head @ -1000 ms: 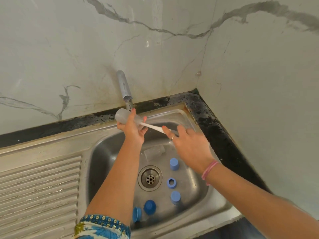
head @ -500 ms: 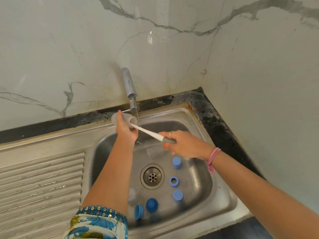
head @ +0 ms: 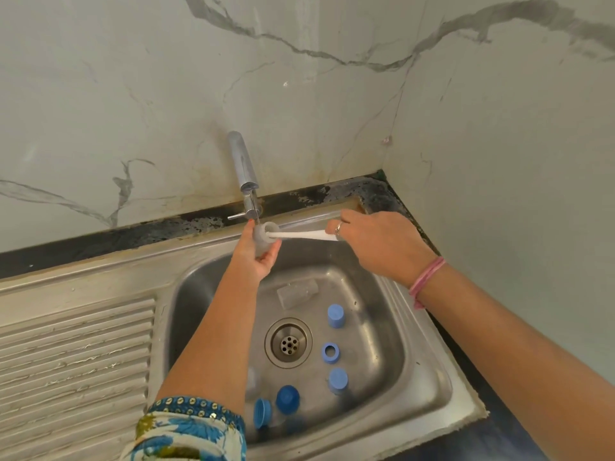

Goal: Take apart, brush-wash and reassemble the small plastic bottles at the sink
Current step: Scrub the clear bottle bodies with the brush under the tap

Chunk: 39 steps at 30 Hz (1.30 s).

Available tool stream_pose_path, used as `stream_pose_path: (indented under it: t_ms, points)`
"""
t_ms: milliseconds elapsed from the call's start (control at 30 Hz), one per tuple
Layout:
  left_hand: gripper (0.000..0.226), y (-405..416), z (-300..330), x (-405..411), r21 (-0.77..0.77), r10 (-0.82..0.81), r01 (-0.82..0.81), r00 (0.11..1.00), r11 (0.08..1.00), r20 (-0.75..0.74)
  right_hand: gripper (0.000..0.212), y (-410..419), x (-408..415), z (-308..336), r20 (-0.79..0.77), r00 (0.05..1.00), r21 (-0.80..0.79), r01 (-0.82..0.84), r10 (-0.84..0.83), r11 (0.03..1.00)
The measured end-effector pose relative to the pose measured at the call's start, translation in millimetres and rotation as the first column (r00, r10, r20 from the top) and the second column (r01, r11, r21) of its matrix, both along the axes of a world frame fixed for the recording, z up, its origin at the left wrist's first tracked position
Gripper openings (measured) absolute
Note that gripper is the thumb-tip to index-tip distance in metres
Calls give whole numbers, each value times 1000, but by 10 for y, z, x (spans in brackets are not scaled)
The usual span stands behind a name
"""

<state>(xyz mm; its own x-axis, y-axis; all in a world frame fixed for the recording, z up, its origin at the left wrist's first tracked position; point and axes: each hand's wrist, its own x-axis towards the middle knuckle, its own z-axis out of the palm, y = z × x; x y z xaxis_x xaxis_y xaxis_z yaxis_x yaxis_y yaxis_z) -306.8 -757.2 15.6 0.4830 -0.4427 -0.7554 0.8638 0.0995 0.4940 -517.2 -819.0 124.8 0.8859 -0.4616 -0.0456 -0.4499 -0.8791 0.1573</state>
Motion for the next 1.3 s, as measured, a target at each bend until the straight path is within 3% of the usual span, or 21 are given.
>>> stream_pose_path:
  t_ms: [100,133,200,267,300,367,433,500,633,767,900,1000,1100,1300]
  points:
    - [61,16,17,-9,-18,9,-7,993,1000,118,44,-91,71,99,-72,996,328,77,-56,942]
    - [62,19,17,-25,-44,42,-36,991,998,124,45,-113,107,117,-79,994,354,103,-80,930]
    - [65,20,22,-68,-79,84,-74,987,994,134,46,-87,187,134,-55,992,187,119,-110,975]
    - [70,6,40,-87,-20,80,-77,979,997,185,45,35,221,38,-12,998,-64,67,-68,996]
    - [72,-1,52,-61,21,65,-71,975,997,211,44,99,212,-27,-6,999,-102,44,-45,994]
    - [73,10,79,21,72,30,-49,969,996,246,42,168,169,-165,18,1000,0,23,-23,1000]
    - [70,50,99,127,58,24,-40,968,998,251,40,150,131,-237,59,997,234,37,-52,971]
    - [67,79,109,193,18,36,-41,975,999,221,42,76,125,-272,138,985,371,44,-102,928]
    - [63,-1,234,213,-10,-23,26,971,1000,238,45,13,64,-335,140,974,275,134,-177,952]
    - [62,9,243,245,-14,3,0,970,1000,242,45,33,45,-289,155,974,343,105,-166,933]
    - [53,61,219,256,6,-54,54,979,999,199,45,20,13,-227,129,981,217,117,-147,969]
    - [44,104,188,218,57,-121,112,976,992,182,43,95,-24,-132,68,997,114,37,-45,993]
    - [36,126,193,141,11,-127,127,983,992,133,47,41,-74,-32,80,994,46,70,-74,996]
    - [56,118,202,65,27,-140,138,969,990,202,41,10,-157,29,45,995,62,92,-94,994]
